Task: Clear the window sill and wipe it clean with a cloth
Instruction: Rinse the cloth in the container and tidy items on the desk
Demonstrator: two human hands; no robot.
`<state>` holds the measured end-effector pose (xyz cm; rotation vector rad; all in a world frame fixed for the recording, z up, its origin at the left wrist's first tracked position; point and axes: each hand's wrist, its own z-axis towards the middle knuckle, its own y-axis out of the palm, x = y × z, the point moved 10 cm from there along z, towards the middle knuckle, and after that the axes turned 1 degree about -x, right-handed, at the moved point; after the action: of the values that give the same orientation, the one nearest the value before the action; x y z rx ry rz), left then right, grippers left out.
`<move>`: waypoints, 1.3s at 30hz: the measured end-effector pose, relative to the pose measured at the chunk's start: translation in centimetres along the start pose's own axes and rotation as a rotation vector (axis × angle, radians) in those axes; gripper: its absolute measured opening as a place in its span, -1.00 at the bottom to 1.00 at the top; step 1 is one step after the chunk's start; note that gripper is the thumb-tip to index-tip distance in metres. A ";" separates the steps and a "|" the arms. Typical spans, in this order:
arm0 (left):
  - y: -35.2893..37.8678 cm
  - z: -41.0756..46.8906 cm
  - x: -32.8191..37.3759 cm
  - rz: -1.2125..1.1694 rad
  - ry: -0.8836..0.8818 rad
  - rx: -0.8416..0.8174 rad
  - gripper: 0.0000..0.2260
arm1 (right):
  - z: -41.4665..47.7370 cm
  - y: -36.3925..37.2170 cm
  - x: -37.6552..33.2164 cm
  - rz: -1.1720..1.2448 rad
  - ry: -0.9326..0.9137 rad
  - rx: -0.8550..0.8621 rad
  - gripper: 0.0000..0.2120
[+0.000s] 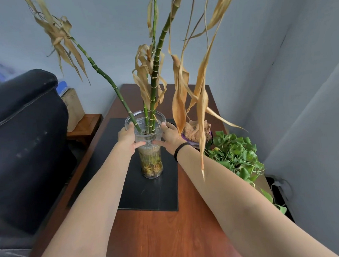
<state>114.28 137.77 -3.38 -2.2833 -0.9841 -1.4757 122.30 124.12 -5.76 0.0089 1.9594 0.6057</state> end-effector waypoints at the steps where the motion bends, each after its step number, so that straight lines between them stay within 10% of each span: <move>1: 0.0 -0.1 -0.2 -0.033 -0.014 -0.009 -0.53 | -0.7 -0.1 -0.2 0.021 -0.004 0.008 -0.57; 8: -0.2 -3.0 -4.2 -0.133 -0.109 -0.022 -0.40 | -6.0 -3.7 1.1 0.060 0.077 0.061 -0.74; 12: -1.0 -6.2 -8.1 0.023 -0.163 0.021 -0.49 | -10.4 -8.3 4.2 -0.386 0.151 0.177 -0.79; 25: 5.0 -23.6 -22.6 1.252 0.184 -0.374 -0.72 | -26.7 -16.6 19.7 -1.554 0.133 -0.236 -0.52; 30: 3.8 -27.9 -27.9 1.179 0.262 -0.269 -0.69 | -32.3 -17.7 22.9 -1.646 0.080 -0.378 -0.03; 39: -6.9 -34.0 -34.2 0.922 0.200 0.031 -0.77 | -34.6 -18.4 23.1 -1.526 0.074 -0.246 -0.03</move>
<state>76.81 110.83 -18.93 -2.0356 0.1316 -1.1894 86.92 100.08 -21.40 -1.5023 1.3827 -0.2062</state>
